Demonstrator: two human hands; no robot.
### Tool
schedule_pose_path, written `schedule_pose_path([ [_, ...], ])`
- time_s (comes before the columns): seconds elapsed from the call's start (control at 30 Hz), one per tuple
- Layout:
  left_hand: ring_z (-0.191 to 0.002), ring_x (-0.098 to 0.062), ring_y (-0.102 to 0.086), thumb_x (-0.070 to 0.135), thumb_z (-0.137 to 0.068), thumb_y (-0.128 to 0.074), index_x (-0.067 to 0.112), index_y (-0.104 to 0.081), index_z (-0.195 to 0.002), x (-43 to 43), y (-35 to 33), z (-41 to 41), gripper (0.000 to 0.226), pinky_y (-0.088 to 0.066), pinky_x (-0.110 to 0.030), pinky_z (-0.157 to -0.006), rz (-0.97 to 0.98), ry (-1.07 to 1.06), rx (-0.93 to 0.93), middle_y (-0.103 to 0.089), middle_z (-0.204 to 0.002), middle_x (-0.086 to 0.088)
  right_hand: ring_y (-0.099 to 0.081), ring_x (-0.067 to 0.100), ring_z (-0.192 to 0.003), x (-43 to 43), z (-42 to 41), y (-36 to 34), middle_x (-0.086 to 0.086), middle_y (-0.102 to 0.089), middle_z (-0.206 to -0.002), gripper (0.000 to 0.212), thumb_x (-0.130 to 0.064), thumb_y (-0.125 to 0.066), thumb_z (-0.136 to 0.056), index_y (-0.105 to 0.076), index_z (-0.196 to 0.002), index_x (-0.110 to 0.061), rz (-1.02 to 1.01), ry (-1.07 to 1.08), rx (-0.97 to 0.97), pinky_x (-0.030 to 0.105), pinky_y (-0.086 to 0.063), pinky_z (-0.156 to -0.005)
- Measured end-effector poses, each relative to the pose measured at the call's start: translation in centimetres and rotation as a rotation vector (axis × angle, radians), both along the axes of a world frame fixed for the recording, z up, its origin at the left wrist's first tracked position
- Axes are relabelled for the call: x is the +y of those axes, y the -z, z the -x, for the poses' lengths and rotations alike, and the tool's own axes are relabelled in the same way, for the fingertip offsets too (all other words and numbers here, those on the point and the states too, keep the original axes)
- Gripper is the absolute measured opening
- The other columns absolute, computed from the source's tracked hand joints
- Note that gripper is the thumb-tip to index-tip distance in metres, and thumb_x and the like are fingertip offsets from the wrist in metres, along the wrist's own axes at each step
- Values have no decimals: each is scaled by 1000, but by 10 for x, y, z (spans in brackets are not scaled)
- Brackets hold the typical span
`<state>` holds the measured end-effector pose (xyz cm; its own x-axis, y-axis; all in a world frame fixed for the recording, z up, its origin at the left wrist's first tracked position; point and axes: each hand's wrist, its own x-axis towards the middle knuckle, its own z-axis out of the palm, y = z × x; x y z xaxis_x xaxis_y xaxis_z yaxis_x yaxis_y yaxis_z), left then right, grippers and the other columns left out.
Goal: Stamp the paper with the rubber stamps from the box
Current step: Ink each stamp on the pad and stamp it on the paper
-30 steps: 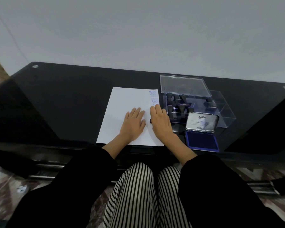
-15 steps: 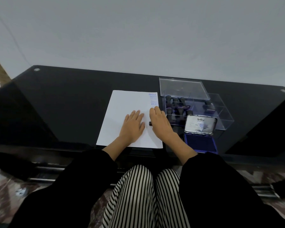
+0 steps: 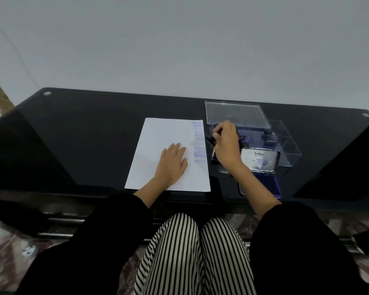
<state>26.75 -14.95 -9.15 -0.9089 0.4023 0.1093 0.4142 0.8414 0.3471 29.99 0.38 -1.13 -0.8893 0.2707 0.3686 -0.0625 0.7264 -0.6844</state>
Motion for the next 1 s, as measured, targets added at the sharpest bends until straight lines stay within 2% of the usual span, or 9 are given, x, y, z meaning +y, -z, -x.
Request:
schedule_pose_path([
  [0.13,-145,-23,-16,25,-100,-31,9,-29,-144,0,-3,-2,47,-10,-36,-119,2,2,-6,-24,-154,-9,-42,13,-88,4,-3,4,17,-50,-111,11,4,-44,-93,-52,-101,1,127,59,-18,13,-33,-67],
  [0.23,-144,-23,-21,23,-100,-33,8,-31,-143,0,-8,-4,46,-13,-33,-119,-17,7,-23,-27,-153,-10,-45,14,-90,8,-7,5,18,-53,-112,9,3,-46,-94,-52,-98,-2,198,56,-47,21,-36,-76],
  [0.33,-142,-21,-24,22,-100,-34,7,-33,-142,2,-21,-8,44,-15,-29,-118,-40,8,-33,-28,-153,-9,-49,15,-92,12,-12,-2,17,-57,-113,12,0,-49,-93,-52,-105,-1,273,56,-57,21,-39,-80],
  [0.47,-141,-19,-27,23,-100,-35,10,-36,-140,16,-46,-6,42,-20,-29,-116,-83,22,-9,-31,-152,-6,-49,18,-89,26,-15,-20,13,-54,-106,16,-5,-54,-92,-48,-107,-8,328,70,-54,25,-40,-75],
  [0.57,-138,-19,-33,22,-100,-35,10,-39,-138,32,-66,2,40,-24,-27,-114,-123,57,28,-37,-148,-6,-46,18,-90,43,-13,-38,5,-42,-103,26,-11,-59,-90,-45,-112,-6,314,97,-58,25,-40,-73],
  [0.67,-133,-21,-39,19,-100,-35,7,-42,-136,53,-87,12,38,-29,-27,-110,-162,114,68,-42,-144,-8,-44,16,-92,66,-10,-56,5,-42,-103,35,-12,-63,-88,-47,-117,-2,287,120,-38,12,-37,-64],
  [0.77,-130,-22,-41,17,-99,-36,5,-44,-134,79,-105,22,38,-33,-29,-106,-199,166,77,-46,-140,-9,-49,17,-93,94,-1,-72,7,-49,-102,34,-10,-68,-83,-52,-112,0,249,119,-44,17,-39,-74],
  [0.9,-132,-22,-39,20,-100,-35,6,-40,-137,115,-119,38,40,-31,-30,-108,-191,228,66,-44,-141,-9,-60,27,-101,129,22,-82,15,-62,-110,28,-9,-74,-77,-60,-102,-4,163,140,-84,38,-52,-90],
  [1.0,-134,-22,-37,21,-99,-36,8,-39,-138,139,-119,52,41,-28,-30,-109,-166,283,46,-42,-143,-9,-60,23,-99,151,41,-77,14,-65,-110,27,-10,-75,-77,-65,-102,-7,30,152,-132,26,-48,-84],
])
